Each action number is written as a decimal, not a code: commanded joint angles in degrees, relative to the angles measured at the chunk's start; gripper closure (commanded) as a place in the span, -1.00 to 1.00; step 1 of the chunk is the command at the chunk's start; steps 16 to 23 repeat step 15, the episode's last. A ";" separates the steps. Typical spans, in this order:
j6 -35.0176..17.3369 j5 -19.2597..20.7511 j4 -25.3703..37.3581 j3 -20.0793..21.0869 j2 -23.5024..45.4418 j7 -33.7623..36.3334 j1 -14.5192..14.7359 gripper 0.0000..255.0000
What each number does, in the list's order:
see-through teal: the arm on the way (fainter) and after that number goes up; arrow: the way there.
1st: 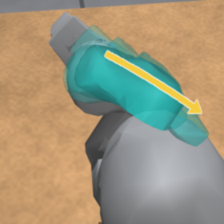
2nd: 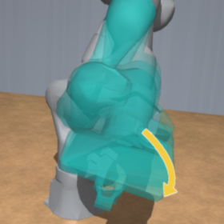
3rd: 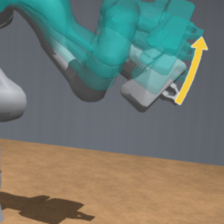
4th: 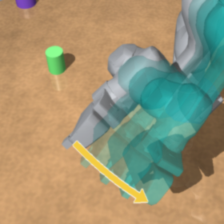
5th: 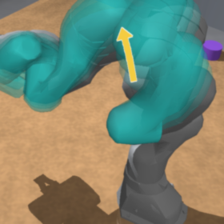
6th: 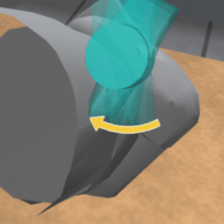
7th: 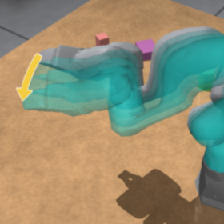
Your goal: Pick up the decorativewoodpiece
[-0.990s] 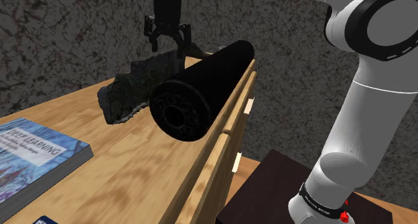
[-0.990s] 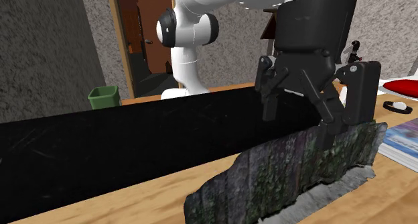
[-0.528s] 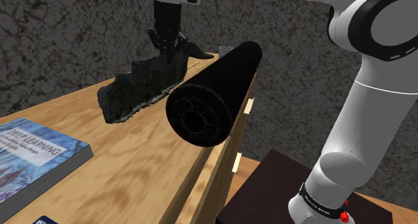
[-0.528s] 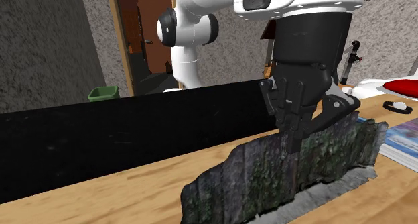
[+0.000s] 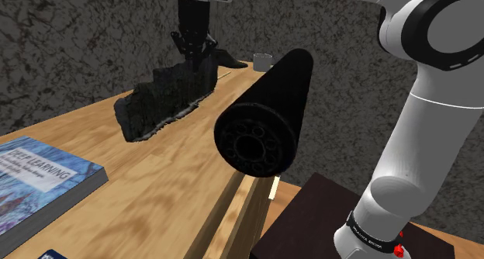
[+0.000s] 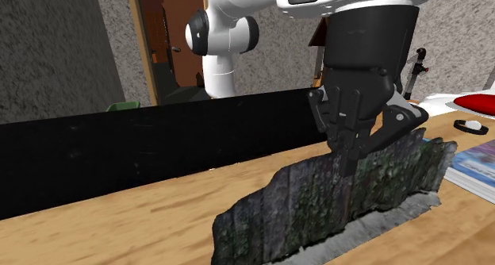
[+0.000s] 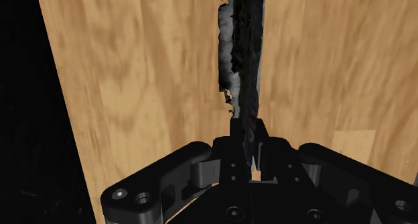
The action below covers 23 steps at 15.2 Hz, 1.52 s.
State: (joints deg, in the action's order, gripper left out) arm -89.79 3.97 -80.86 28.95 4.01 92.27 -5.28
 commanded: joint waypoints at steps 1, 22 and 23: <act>1.72 0.46 2.44 0.19 0.84 0.30 0.31 1.00; 15.15 5.43 23.08 1.39 9.13 2.06 4.20 1.00; 15.15 5.43 23.08 1.39 9.13 2.06 4.20 1.00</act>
